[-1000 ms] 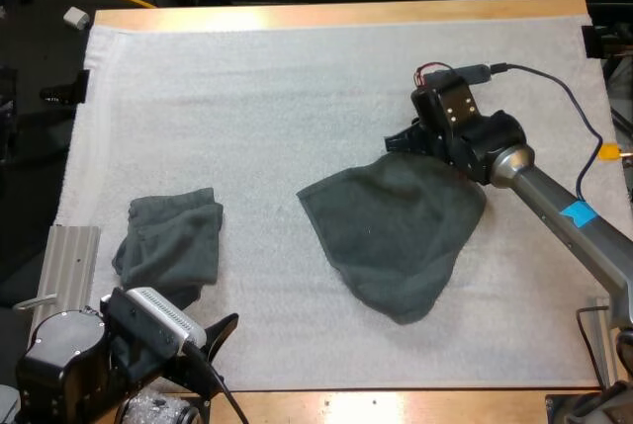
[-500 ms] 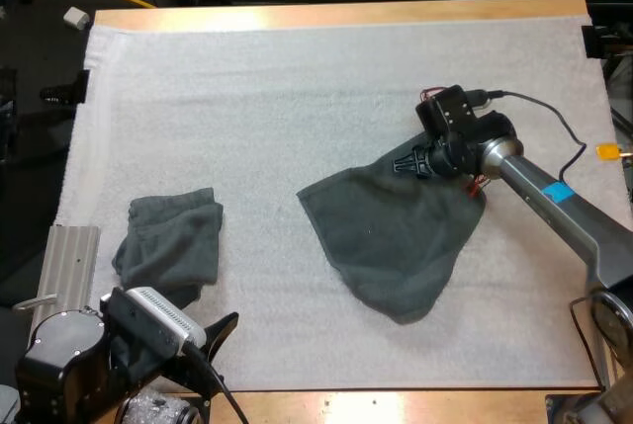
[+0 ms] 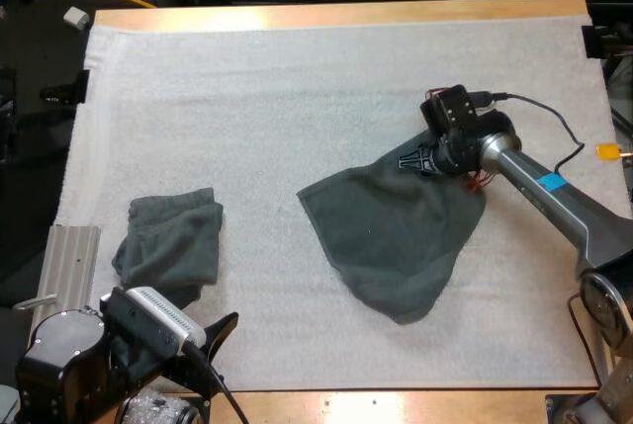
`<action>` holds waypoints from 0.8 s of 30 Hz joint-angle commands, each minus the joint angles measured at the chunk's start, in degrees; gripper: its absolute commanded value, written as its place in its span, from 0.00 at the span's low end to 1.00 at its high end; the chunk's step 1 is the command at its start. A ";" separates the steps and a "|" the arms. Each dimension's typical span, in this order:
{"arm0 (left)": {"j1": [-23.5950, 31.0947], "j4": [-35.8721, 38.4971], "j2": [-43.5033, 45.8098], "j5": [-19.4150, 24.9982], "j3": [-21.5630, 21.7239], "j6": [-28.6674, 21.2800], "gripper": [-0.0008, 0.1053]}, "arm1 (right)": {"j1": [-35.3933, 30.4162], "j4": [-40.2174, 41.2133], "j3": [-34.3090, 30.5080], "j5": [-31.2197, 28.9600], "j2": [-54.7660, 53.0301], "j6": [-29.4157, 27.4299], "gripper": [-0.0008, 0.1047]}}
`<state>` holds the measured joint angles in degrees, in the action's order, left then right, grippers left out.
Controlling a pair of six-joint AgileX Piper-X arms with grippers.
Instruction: Pick towel from pile, fold and stack
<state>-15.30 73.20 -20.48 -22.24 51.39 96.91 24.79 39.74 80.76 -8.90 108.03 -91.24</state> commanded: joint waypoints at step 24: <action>-0.34 -1.35 -0.23 -0.38 0.05 -0.18 0.56 | -2.02 1.52 1.32 4.36 2.14 0.19 0.01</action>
<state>-15.30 73.12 -20.48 -22.24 51.39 96.91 22.91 39.90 81.74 -5.15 110.57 -90.26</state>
